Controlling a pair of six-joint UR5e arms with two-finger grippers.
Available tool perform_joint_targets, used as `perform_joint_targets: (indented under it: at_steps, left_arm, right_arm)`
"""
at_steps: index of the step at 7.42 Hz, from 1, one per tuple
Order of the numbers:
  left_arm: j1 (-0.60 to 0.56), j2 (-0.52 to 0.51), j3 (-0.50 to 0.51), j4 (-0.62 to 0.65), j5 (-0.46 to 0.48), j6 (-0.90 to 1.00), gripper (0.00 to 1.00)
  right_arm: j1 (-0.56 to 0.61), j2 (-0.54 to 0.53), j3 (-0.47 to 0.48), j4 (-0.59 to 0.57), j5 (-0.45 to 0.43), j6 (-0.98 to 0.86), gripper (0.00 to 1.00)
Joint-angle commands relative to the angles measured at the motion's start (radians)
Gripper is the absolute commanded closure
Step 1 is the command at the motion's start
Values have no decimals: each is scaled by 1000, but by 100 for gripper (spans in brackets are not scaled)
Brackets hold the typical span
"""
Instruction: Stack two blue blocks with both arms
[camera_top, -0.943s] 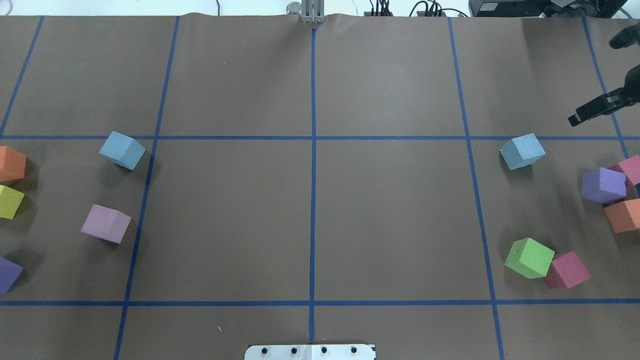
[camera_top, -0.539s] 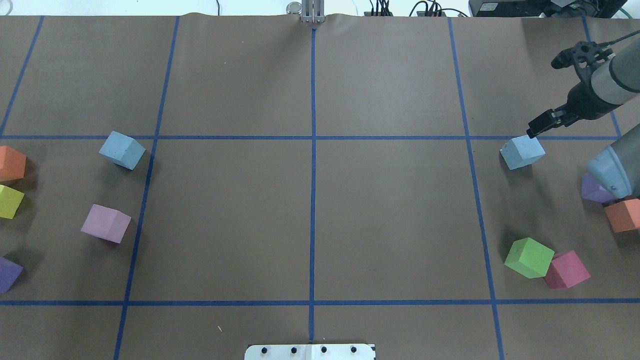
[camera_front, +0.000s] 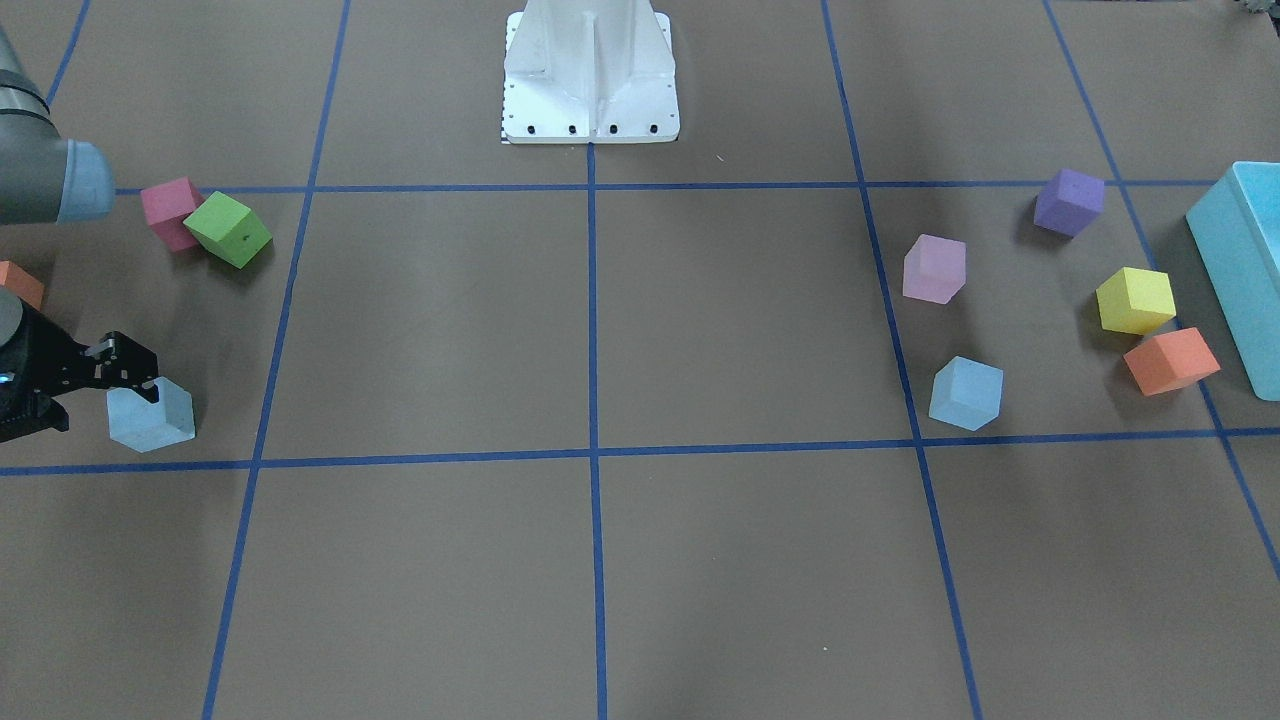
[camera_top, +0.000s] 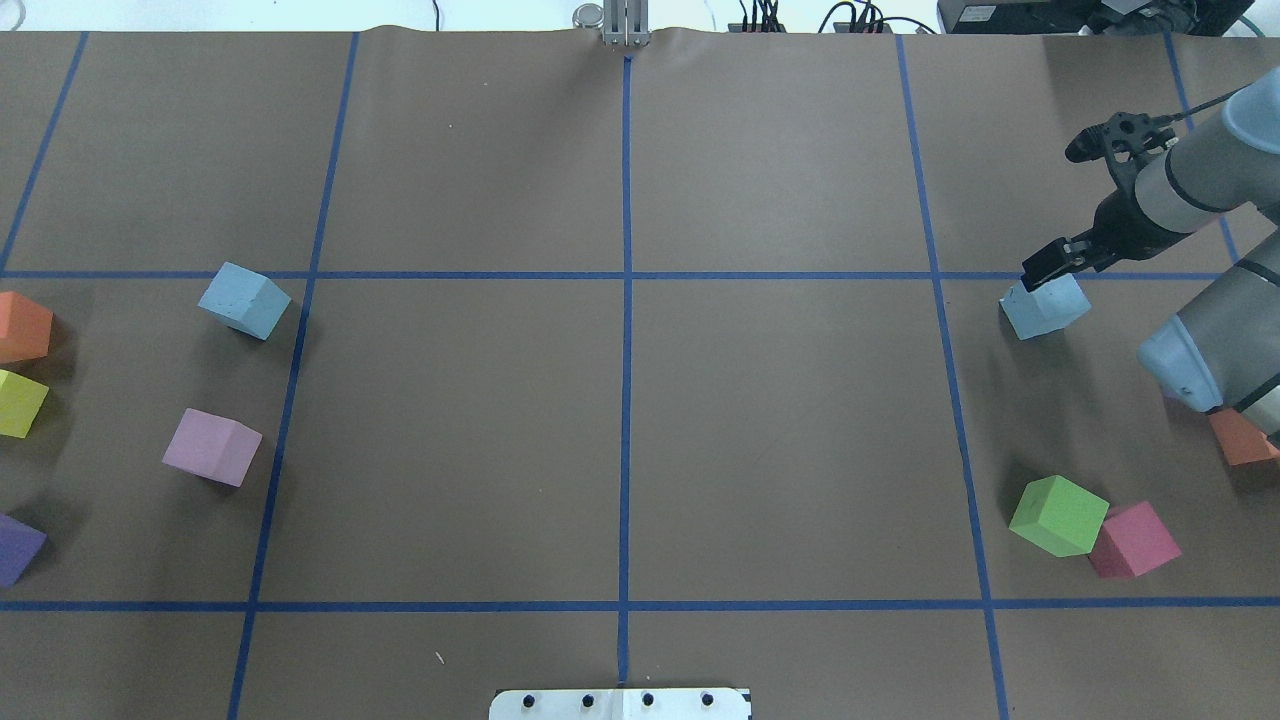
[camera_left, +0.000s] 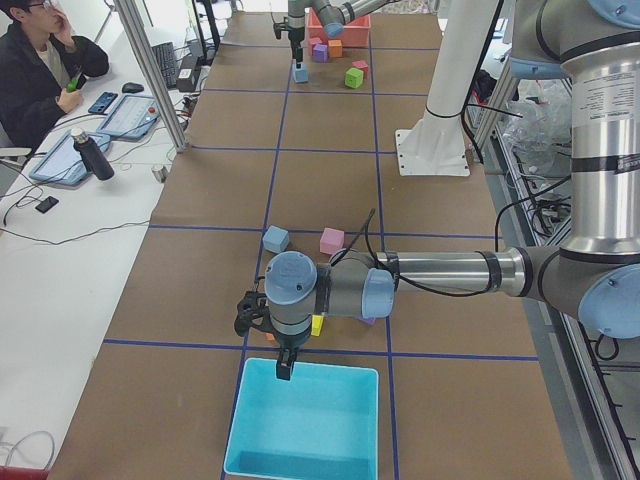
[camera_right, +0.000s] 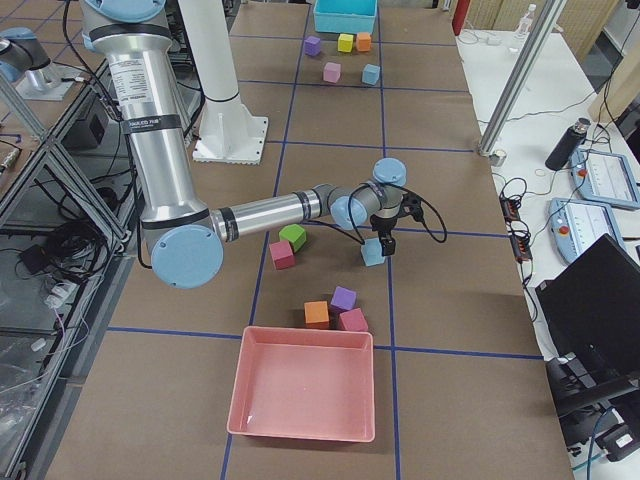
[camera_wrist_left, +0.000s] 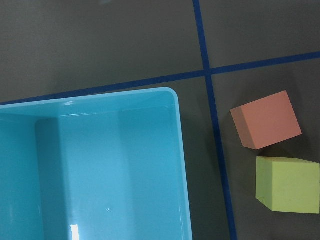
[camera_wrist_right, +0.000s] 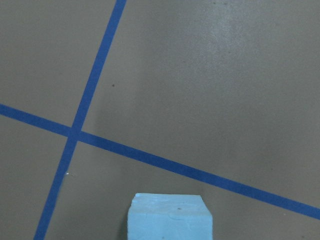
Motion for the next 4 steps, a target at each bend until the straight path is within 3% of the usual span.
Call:
perform_joint_targets:
  at_steps: [1,3,4]
  left_arm:
    - [2,-1,0,-10,0,0,2]
    - [4,0,2,-20,0,-1,2]
    - [4,0,2,-20,0,-1,2]
  right_arm:
    - [-34,3,-30,3,-42,6,0]
    - [-66,6,-50,4,-60,1,2]
    - [-83,6,-52,3,-76,1,14]
